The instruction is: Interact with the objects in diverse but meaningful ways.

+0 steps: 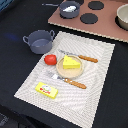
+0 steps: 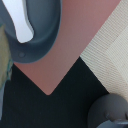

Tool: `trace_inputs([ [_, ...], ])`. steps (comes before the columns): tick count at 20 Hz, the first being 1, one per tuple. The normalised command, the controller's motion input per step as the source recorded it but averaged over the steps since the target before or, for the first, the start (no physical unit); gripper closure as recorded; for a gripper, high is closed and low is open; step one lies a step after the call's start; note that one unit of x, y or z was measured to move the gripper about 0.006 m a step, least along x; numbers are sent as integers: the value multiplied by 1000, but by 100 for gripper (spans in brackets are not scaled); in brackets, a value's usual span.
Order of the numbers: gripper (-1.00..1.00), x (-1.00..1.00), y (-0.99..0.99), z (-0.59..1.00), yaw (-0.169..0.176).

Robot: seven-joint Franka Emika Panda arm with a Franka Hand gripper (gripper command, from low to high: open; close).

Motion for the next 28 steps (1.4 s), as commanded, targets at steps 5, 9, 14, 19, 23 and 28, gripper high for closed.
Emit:
trace_inputs([
  [5, -100, -160, -15, -509, 0],
  [9, -100, -191, 6, -506, 0],
  [14, -100, -99, 9, -412, 0],
  [19, -100, -48, 85, -295, 0],
  [23, -100, 32, 142, -148, -45],
  [28, -100, 44, 142, -111, -130],
])
